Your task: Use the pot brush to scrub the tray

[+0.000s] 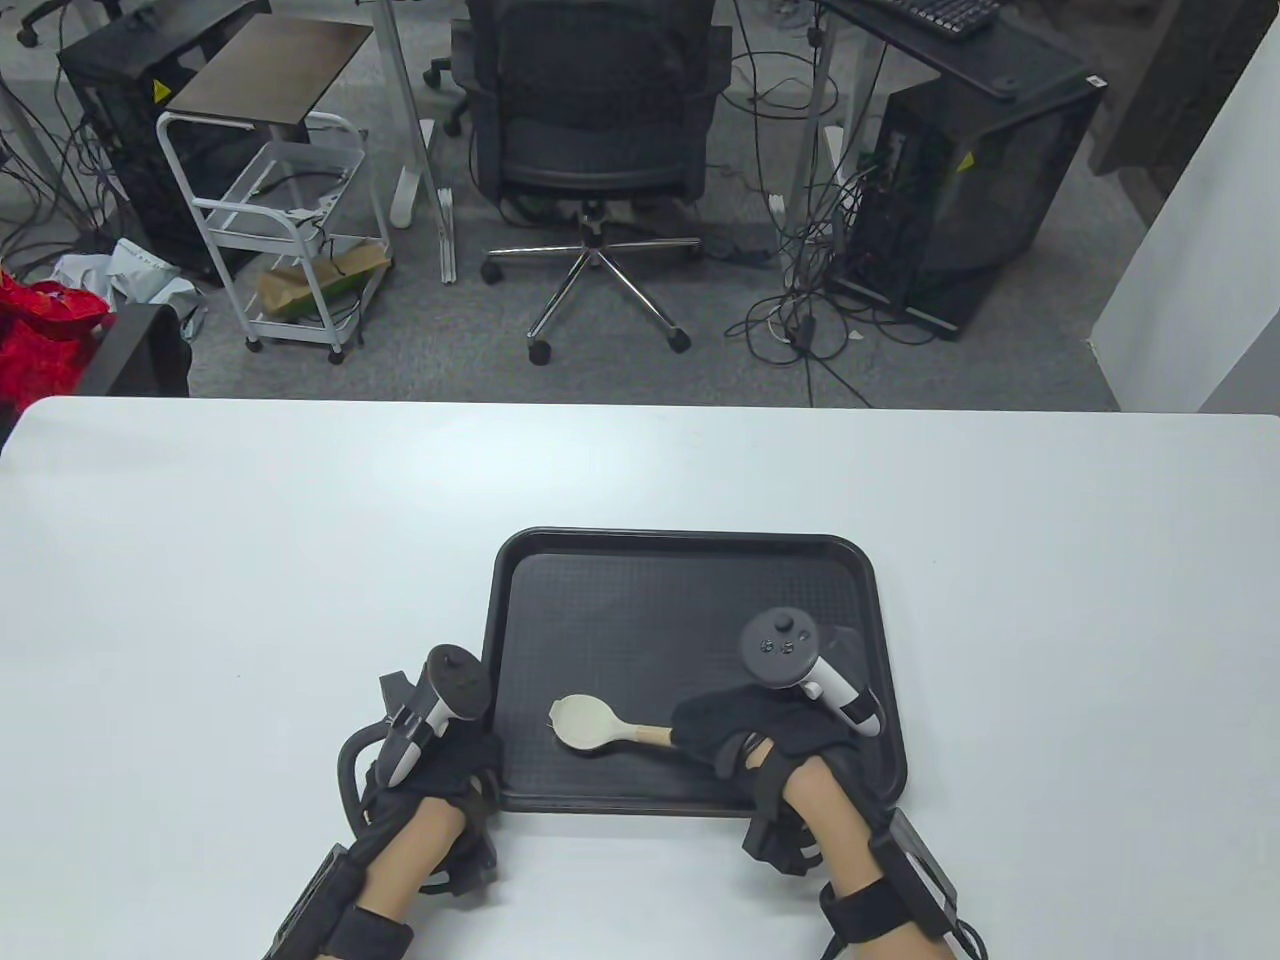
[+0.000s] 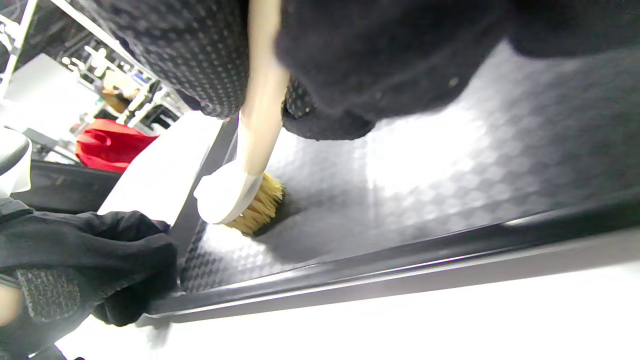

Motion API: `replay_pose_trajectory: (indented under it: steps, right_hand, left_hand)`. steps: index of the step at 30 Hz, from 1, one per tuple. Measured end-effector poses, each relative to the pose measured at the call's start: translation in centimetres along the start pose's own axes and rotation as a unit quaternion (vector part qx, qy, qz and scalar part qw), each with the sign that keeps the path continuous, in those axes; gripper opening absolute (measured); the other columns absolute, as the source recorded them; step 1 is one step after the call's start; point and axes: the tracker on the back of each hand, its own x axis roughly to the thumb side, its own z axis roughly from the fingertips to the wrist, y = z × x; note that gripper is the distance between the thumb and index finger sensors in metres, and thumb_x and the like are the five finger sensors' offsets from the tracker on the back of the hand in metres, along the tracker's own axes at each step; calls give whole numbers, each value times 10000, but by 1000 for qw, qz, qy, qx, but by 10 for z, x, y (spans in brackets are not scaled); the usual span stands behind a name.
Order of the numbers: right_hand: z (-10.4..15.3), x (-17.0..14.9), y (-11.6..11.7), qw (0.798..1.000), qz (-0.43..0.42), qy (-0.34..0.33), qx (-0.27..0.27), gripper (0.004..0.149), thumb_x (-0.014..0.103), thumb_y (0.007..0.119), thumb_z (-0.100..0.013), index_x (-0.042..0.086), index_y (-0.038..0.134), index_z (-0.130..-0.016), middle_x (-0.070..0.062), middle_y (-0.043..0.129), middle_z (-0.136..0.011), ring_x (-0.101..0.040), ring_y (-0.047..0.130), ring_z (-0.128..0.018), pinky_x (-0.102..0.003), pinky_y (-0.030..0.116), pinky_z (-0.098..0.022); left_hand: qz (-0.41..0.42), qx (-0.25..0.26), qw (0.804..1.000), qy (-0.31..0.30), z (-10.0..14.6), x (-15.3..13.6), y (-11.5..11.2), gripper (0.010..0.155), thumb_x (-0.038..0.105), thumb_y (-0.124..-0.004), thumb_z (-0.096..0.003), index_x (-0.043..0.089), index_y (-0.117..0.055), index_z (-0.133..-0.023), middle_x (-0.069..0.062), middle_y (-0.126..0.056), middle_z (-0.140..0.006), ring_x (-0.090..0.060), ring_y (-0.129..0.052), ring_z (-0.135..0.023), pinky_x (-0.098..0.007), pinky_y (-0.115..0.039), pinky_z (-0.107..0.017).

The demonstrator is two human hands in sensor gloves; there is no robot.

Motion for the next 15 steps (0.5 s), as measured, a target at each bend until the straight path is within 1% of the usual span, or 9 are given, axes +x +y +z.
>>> replay_pose_trajectory:
  steps: [4,8,15]
  right_hand:
    - [6,-13,-12,1000,1,16,7,483,393,883,-457,135,870,-864,-122,990,-503,-241,958,-117,-460,822,-184]
    - [13,-34,-28,999,-4,39,18,480,393,890,-456,141,874,-865,-123,989,-509,-247,957,-125,-464,819,-193]
    - [30,-67,-53,997,-24,79,-3,476,378,917,-438,128,903,-843,-140,998,-493,-267,956,-115,-480,815,-188]
  left_hand:
    - [0,0,1000,0,0,0,0,599,460,-814,-418,77,-694,-862,-9,-921,-639,-193,-1008,-391,-481,-833,-416]
    - [0,1,1000,0,0,0,0,598,459,-814,-418,78,-694,-862,-9,-921,-640,-193,-1009,-391,-482,-832,-417]
    - [-1,1,1000,0,0,0,0,598,460,-814,-419,78,-694,-862,-7,-921,-639,-193,-1009,-392,-482,-833,-417]
